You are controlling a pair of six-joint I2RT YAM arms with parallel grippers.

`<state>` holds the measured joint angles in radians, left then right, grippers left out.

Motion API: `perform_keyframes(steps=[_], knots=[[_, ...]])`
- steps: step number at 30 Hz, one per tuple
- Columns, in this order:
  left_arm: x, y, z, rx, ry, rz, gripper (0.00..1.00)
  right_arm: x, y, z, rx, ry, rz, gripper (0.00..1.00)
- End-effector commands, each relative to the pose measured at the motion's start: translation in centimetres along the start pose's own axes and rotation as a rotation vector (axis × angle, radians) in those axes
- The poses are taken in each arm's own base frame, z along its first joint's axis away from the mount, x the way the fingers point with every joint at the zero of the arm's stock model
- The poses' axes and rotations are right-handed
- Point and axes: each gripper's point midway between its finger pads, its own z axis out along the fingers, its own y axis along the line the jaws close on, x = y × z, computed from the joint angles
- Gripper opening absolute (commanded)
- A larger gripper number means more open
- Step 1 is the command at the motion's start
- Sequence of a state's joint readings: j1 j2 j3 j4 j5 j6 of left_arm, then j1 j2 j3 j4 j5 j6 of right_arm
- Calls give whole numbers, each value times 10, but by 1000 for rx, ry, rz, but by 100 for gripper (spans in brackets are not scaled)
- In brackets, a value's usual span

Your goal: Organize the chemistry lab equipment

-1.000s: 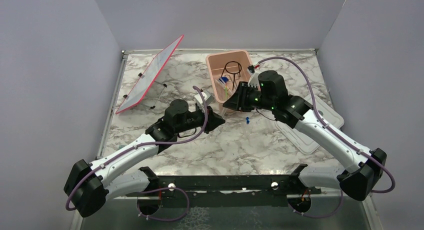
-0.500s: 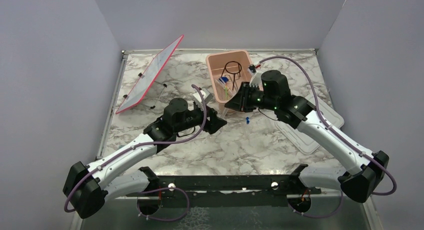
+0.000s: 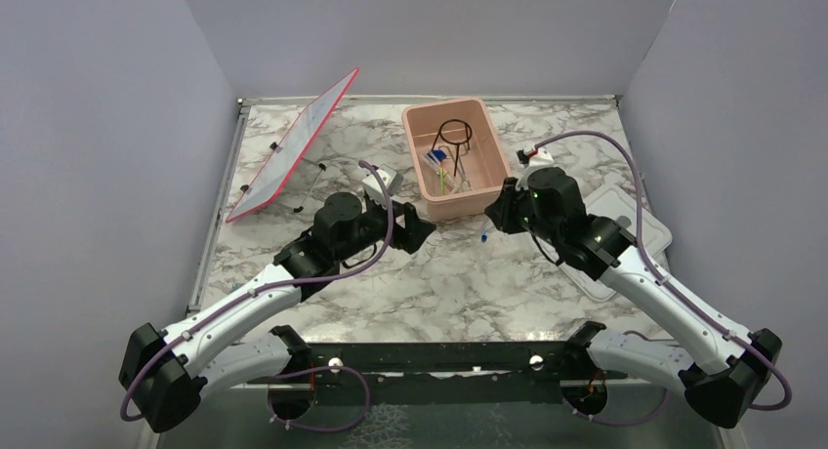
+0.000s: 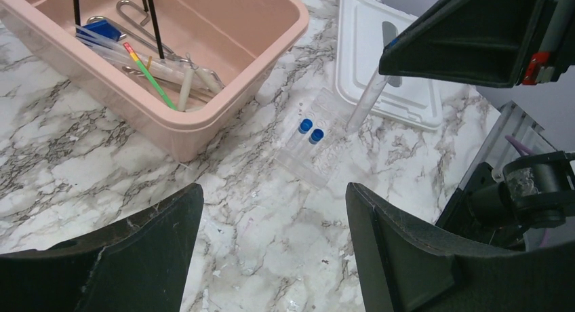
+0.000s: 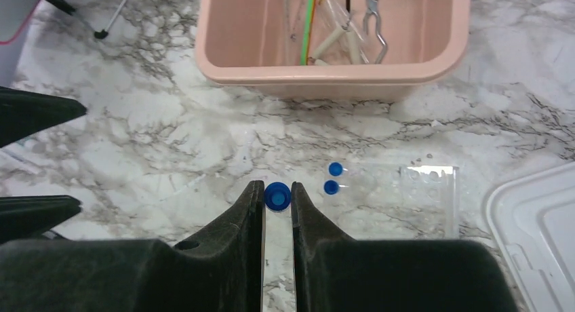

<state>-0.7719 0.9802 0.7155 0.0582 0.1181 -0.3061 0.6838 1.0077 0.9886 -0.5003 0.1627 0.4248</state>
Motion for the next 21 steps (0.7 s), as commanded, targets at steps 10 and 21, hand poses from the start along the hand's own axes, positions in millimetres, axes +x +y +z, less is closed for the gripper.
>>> perform_keyframes(steps=[10,21], knots=[[3,13,4,-65,-6,-26,79,46,-46,18,159,-21,-45,18],[4,15,8,-77,-5,-32,80,65,-41,39,128,-44,-83,18]])
